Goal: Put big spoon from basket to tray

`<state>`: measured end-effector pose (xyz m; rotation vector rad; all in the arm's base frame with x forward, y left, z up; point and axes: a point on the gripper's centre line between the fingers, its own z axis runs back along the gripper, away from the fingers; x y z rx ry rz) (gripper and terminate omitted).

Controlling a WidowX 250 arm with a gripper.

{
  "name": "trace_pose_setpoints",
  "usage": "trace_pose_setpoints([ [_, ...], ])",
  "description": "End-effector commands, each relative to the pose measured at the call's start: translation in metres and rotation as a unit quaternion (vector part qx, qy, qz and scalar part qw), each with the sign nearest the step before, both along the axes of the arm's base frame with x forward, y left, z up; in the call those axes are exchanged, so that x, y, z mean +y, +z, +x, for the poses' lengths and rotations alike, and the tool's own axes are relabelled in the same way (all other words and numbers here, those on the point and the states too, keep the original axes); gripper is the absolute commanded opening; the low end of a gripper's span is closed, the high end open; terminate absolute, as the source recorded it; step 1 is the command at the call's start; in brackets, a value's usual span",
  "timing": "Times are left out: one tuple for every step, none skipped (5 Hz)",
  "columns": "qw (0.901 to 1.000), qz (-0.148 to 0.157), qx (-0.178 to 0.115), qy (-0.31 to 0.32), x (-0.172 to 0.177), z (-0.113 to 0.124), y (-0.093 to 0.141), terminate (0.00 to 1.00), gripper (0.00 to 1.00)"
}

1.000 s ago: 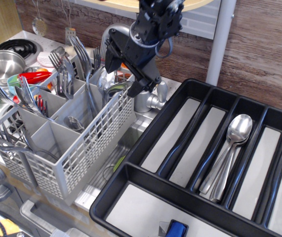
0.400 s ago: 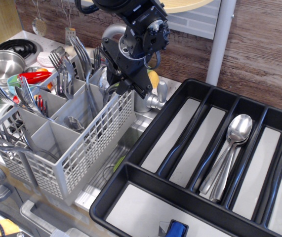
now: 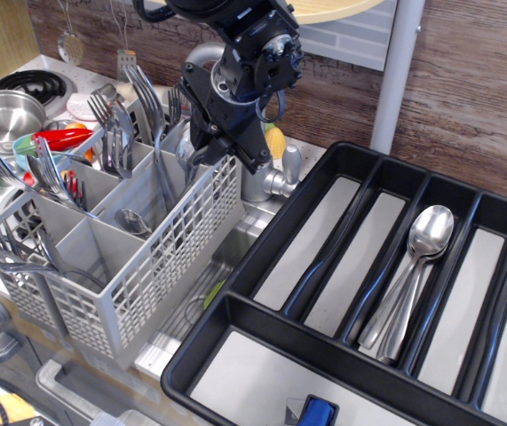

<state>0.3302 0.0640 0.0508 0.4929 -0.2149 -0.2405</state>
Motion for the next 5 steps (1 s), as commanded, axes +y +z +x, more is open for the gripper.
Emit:
trace_pose_setpoints([
  [0.9985, 0.052, -0.019, -0.002, 0.002, 0.018, 0.059, 0.00, 0.00],
  [0.9993, 0.028, -0.012, 0.021, -0.013, 0.033, 0.108, 0.00, 0.00],
  [0.9954, -0.024, -0.031, 0.087, -0.056, 0.046, 0.135, 0.00, 0.00],
  [0.9881, -0.059, -0.048, 0.134, -0.092, 0.052, 0.151, 0.00, 0.00],
  [0.9748, -0.117, -0.056, 0.181, -0.119, 0.048, 0.152, 0.00, 0.00],
])
